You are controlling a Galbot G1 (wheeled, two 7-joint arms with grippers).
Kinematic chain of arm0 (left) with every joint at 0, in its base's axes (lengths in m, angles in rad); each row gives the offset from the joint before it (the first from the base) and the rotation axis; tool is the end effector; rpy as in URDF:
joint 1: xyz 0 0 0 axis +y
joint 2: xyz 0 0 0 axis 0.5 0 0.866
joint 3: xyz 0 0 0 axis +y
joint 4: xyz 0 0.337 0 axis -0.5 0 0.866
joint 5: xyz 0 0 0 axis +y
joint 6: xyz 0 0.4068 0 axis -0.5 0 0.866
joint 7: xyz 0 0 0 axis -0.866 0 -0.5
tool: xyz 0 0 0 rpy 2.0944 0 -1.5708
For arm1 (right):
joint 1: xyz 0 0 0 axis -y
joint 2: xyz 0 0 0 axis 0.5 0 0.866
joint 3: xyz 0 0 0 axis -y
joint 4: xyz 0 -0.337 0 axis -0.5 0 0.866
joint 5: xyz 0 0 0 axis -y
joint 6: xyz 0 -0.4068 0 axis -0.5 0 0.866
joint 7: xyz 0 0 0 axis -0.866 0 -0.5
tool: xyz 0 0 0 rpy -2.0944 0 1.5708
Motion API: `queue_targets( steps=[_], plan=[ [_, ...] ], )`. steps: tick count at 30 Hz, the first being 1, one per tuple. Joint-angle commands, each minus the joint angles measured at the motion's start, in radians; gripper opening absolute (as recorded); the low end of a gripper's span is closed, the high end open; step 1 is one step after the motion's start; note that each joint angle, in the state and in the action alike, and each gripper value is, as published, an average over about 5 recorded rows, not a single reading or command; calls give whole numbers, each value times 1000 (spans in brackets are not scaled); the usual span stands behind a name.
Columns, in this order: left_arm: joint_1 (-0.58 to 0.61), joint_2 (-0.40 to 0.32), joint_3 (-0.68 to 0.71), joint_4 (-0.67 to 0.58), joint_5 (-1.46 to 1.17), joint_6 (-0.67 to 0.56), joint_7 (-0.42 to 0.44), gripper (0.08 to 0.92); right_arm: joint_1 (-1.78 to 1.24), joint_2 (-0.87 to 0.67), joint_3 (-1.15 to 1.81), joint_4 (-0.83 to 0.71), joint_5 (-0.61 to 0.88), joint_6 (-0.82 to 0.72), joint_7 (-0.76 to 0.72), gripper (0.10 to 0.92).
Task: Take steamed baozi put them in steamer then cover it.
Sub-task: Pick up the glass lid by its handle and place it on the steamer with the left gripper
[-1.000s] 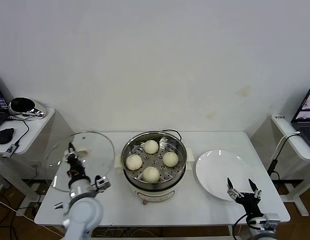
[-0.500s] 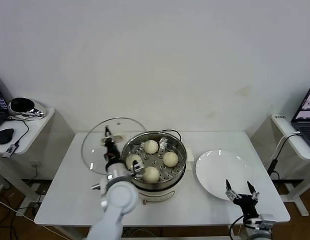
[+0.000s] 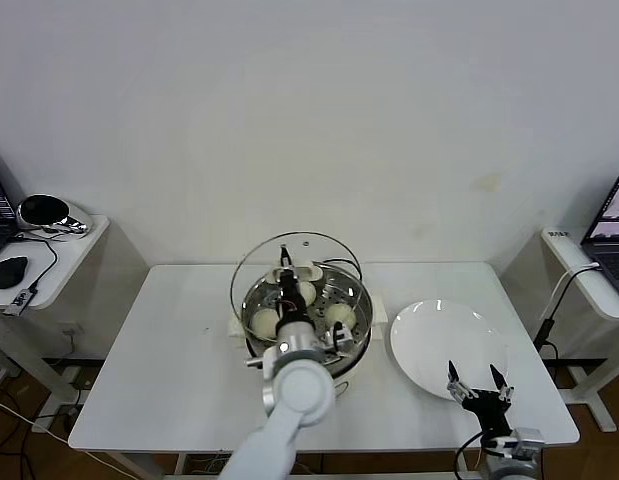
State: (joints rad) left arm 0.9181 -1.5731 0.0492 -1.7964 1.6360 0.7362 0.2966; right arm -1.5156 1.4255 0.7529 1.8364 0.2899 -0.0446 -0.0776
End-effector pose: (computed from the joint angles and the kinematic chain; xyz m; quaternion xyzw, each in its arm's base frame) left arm 0.3620 -0.2155 -0.2006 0.0703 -0.7467 -0.6606 0.0339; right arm 0.2441 -0.1216 -0.3643 -0.0538 -0.9927 -0.0414 0.1000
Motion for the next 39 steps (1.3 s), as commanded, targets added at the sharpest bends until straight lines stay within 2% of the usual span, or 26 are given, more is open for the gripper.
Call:
queue_targets(
  steps=[1,14,39],
  plan=[
    [-8,-31,71,54,12,43,19,137,8,4,-1,-8,-5,4,1,823],
    [3,-30,51,102,11,43,32,137,15,2,-5,-11,-7,8,0,823],
    [27,-25,39,75,70,42,100,137,24,6,-8,-21,-7,16,-1,823]
  ],
)
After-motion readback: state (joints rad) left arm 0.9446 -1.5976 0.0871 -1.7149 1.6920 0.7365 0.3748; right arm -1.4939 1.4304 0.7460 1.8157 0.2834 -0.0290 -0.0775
